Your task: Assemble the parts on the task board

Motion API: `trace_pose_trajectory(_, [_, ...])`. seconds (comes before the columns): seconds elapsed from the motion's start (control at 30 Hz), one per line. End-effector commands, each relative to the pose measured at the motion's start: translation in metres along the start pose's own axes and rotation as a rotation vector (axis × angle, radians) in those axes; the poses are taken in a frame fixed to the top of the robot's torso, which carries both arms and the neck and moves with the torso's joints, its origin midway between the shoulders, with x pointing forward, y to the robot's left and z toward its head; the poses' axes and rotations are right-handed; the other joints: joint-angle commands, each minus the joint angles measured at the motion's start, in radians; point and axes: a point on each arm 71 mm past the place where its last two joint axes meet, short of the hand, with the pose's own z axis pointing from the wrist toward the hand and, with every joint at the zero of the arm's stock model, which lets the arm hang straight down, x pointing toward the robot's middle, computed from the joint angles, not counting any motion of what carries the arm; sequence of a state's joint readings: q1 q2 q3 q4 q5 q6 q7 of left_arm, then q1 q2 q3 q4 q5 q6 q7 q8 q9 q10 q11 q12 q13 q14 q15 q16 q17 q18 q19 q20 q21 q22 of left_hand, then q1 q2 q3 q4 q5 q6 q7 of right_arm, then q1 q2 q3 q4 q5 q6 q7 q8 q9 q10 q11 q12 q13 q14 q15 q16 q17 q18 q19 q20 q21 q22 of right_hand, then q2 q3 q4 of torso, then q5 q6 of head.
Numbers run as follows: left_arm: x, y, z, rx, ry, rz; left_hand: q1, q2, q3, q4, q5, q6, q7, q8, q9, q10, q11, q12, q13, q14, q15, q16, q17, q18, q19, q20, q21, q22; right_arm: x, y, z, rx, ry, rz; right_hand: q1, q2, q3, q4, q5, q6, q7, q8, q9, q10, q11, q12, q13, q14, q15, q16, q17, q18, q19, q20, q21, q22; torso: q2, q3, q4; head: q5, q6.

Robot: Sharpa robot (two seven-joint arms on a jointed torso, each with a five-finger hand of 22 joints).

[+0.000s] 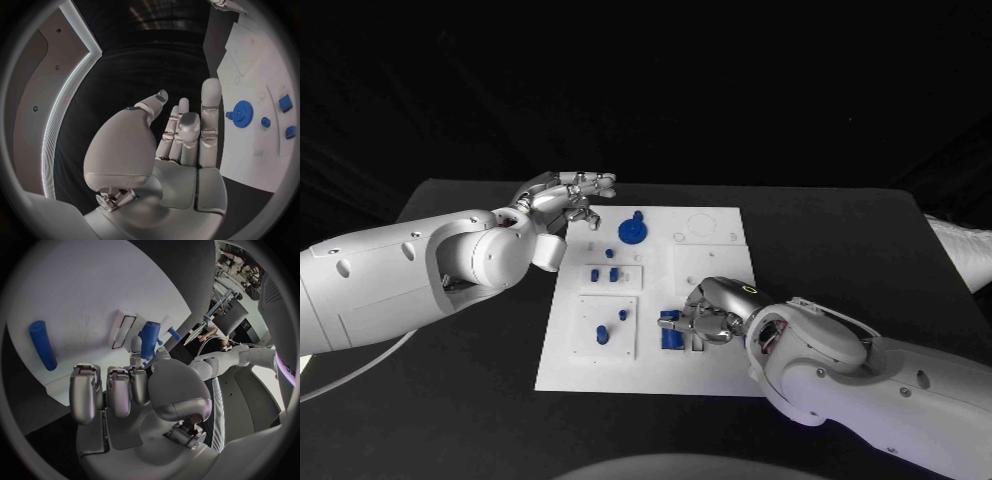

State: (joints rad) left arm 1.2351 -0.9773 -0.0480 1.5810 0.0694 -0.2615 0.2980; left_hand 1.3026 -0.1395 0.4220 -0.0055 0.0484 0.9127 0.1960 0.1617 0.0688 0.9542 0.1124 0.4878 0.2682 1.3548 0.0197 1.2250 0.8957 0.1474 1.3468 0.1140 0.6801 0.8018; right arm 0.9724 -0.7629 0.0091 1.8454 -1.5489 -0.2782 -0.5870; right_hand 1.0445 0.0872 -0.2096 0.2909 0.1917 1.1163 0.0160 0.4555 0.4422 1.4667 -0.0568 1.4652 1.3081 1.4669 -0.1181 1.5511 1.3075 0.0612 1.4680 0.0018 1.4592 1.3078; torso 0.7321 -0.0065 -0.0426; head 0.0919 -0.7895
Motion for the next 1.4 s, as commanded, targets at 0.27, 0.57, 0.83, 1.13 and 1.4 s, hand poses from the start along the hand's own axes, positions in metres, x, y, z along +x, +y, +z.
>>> trace_pose_trajectory(0.27, [0.002, -0.001, 0.0, 0.008, 0.02, -0.002, 0.008, 0.005, -0.006, -0.001, 0.003, -0.008, -0.001, 0.007, 0.001, -0.009, 0.001, 0.002, 0.002, -0.007, 0.003, -0.001, -0.001, 0.017, -0.003, 0.001, -0.005, -0.001, -0.003, 0.0, -0.002, -0.009, -0.038, -0.028, -0.006, 0.007, -0.008, -0.002, -0.002, -0.007, 0.0, -0.001, 0.003, 0.057, 0.004, 0.004, 0.182, 0.098, 0.005, 0.002, 0.236, -0.018, 0.031, -0.007, 0.001, 0.065, 0.001, 0.0004, 0.0006, 0.001, -0.001])
trace_pose_trajectory(0.57, [0.001, -0.001, -0.001, 0.008, 0.018, -0.001, 0.008, 0.005, -0.006, -0.001, 0.003, -0.008, -0.001, 0.007, 0.001, -0.009, 0.001, 0.002, 0.002, -0.007, 0.003, -0.001, -0.001, 0.017, -0.003, 0.001, -0.005, -0.001, -0.009, 0.0, -0.008, -0.067, -0.095, -0.023, 0.016, 0.004, -0.012, -0.01, -0.003, -0.008, -0.001, 0.0, 0.006, 0.058, 0.003, 0.004, 0.183, 0.098, 0.005, 0.002, 0.236, -0.019, 0.032, -0.007, 0.003, 0.068, 0.001, -0.0008, 0.0014, 0.001, -0.002])
trace_pose_trajectory(0.83, [0.001, -0.001, -0.001, 0.007, 0.019, -0.001, 0.009, 0.006, -0.007, -0.003, 0.003, -0.011, 0.0, 0.011, 0.002, -0.013, 0.002, 0.007, 0.002, -0.009, 0.003, -0.002, -0.005, 0.017, -0.004, 0.002, -0.008, -0.004, -0.014, 0.001, -0.013, -0.229, -0.134, -0.019, 0.166, -0.049, -0.014, -0.084, -0.018, -0.141, 0.056, -0.104, -0.027, 0.032, 0.049, -0.037, 0.158, 0.1, 0.041, 0.007, 0.244, -0.017, 0.024, 0.017, -0.007, 0.055, 0.001, -0.0014, 0.0028, 0.003, -0.003])
trace_pose_trajectory(1.13, [-0.002, -0.001, -0.002, 0.006, 0.012, 0.0, 0.009, 0.006, -0.007, -0.003, 0.003, -0.011, 0.0, 0.011, 0.002, -0.013, 0.002, 0.007, 0.002, -0.009, 0.003, -0.002, -0.005, 0.017, -0.004, 0.002, -0.008, -0.004, -0.029, 0.001, -0.025, -0.481, -0.14, -0.143, 0.473, -0.065, 0.098, -0.285, -0.024, -0.3, 0.089, -0.291, -0.108, 0.019, 0.07, -0.04, 0.16, 0.103, 0.063, 0.018, 0.262, -0.017, 0.021, 0.053, -0.004, 0.064, 0.002, -0.0016, 0.0026, 0.011, -0.006])
trace_pose_trajectory(1.4, [-0.001, -0.001, -0.001, 0.006, 0.014, 0.0, 0.009, 0.006, -0.007, -0.003, 0.003, -0.011, 0.0, 0.011, 0.002, -0.013, 0.002, 0.007, 0.002, -0.009, 0.003, -0.002, -0.005, 0.017, -0.004, 0.002, -0.008, -0.004, -0.041, 0.009, -0.023, -0.577, -0.102, -0.312, 0.526, -0.075, 0.238, -0.387, 0.034, -0.258, 0.014, -0.351, -0.146, 0.017, 0.007, -0.042, 0.161, 0.104, 0.008, 0.02, 0.263, -0.019, 0.021, -0.002, 0.001, 0.075, 0.003, -0.0017, 0.0051, 0.013, -0.005])
